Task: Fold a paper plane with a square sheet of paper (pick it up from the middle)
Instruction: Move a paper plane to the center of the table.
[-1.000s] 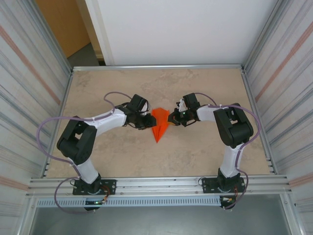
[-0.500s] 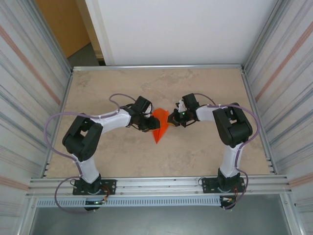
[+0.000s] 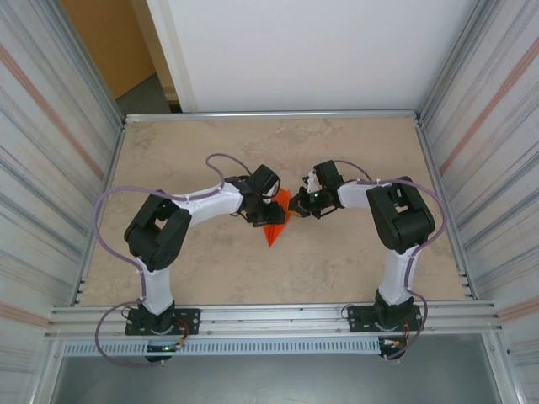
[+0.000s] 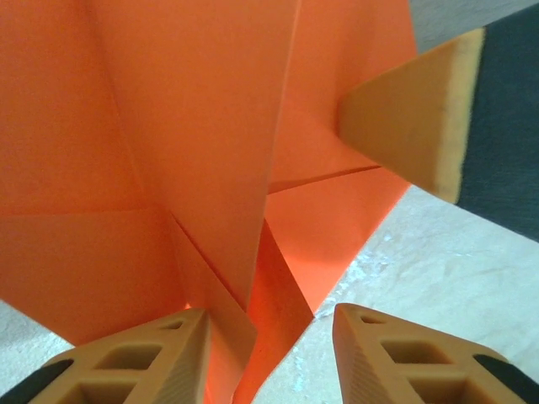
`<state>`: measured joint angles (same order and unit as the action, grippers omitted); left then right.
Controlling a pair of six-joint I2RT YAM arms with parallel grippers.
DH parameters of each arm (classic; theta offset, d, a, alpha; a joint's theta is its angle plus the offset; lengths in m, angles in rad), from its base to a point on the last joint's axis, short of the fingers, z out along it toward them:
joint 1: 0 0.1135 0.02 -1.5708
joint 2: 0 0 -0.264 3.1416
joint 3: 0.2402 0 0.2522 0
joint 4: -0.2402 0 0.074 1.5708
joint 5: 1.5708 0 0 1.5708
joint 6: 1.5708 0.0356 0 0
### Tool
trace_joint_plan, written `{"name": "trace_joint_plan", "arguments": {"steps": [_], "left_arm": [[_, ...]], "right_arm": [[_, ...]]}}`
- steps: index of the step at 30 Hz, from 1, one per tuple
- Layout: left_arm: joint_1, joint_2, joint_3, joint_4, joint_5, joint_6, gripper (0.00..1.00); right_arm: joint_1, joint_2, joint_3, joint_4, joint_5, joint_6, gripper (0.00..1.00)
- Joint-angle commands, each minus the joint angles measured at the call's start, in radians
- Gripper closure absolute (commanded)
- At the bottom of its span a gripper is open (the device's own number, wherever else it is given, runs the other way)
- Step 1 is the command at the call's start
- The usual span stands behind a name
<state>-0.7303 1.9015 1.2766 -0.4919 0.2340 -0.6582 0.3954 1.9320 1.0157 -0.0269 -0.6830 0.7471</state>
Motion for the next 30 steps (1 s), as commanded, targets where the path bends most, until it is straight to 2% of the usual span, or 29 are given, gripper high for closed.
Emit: {"name": "trace_joint_plan", "arguments": {"steps": [1,9,22,25,30], "left_arm": [[-0.014,0.024,0.047,-0.093,-0.07,0.023,0.58],[-0.05,0.064,0.117,-0.173,-0.142,0.028,0.63],[-0.069,0.117,0.174,-0.218,-0.182,0.034,0.68],[-0.07,0.123,0.18,-0.228,-0.195,0.034,0.73],[-0.07,0.12,0.187,-0.247,-0.233,0.036,0.84]], "right_arm": [[0.011,0.022,0.025,-0.018,-0.022,-0.018,0.98],[0.014,0.022,0.027,-0.015,-0.028,-0.019,0.98],[0.014,0.016,0.028,-0.016,-0.035,-0.014,0.95],[0.011,0.004,0.024,-0.015,-0.044,-0.007,0.9],[-0.008,-0.049,0.007,-0.034,-0.017,0.007,0.71]]}}
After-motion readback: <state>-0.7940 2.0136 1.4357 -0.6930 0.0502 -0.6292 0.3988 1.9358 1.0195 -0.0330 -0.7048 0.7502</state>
